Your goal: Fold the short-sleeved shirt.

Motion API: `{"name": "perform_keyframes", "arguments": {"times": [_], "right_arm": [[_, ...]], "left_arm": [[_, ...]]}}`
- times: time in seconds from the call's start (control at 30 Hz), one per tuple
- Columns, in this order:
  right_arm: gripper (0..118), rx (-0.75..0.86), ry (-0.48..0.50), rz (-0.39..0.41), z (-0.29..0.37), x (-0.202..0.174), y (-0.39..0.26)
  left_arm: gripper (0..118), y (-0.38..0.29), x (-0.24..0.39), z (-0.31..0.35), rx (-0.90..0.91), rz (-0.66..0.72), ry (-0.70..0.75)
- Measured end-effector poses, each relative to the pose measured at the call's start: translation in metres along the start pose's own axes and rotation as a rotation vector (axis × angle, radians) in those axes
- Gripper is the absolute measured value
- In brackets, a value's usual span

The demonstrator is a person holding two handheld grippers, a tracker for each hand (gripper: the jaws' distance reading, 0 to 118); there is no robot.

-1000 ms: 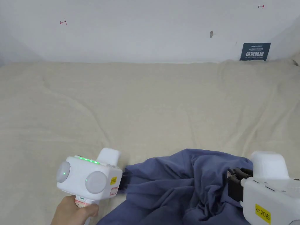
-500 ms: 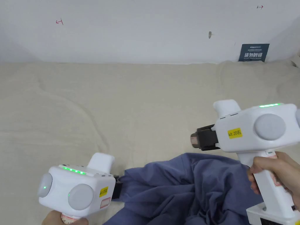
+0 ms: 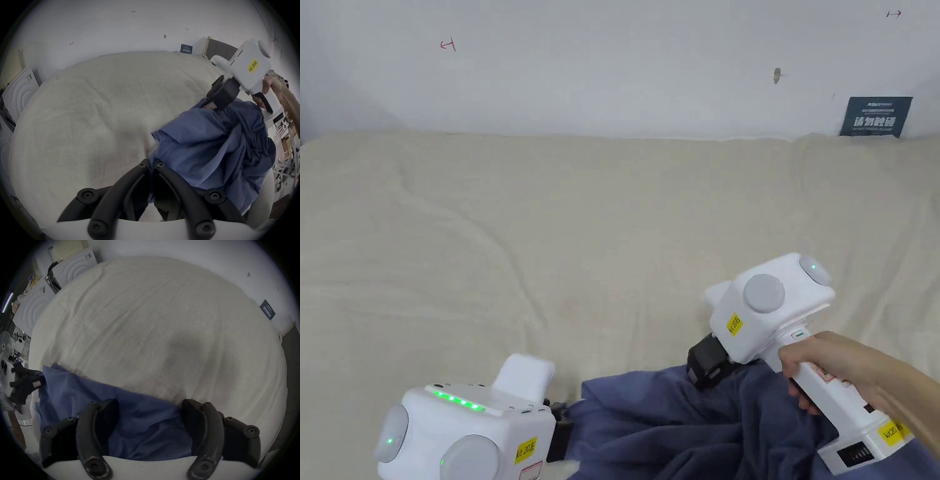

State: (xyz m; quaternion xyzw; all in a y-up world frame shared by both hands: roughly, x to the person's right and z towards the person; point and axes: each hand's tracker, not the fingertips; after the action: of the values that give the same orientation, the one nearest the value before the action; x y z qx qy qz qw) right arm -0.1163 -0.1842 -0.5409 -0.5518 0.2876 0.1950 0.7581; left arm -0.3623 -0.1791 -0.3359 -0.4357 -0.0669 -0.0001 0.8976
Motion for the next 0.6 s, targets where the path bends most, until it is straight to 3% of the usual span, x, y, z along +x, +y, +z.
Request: {"name": "perform_keyframes", "arguments": {"times": [0.07,0.1,0.13,0.2,0.33,0.47,0.6], "right_arm": [[82,0.009,-0.007,0.002,0.004,0.000,0.000],[75,0.014,-0.007,0.004,0.007,0.000,0.000],[57,0.034,-0.016,0.012,0.011,-0.001,-0.001],[1,0.053,-0.027,0.012,0.015,-0.004,0.000],[1,0.061,-0.053,0.007,0.019,-0.008,-0.004],[1,0.133,0.021,-0.100,0.054,0.004,-0.014],[1,0.254,-0.018,-0.177,0.114,0.024,-0.026]], "left_arm": [[4,0.000,-0.002,0.000,-0.005,0.001,-0.002],[4,0.001,-0.003,0.000,-0.004,-0.005,-0.003],[4,0.001,-0.003,0.001,-0.006,-0.007,-0.002],[4,0.003,-0.003,0.003,-0.008,-0.007,-0.001],[4,0.006,-0.002,0.012,-0.002,0.017,0.006],[4,0.011,-0.002,0.025,0.004,0.018,0.022],[4,0.020,-0.012,0.046,0.065,0.027,0.047]]}}
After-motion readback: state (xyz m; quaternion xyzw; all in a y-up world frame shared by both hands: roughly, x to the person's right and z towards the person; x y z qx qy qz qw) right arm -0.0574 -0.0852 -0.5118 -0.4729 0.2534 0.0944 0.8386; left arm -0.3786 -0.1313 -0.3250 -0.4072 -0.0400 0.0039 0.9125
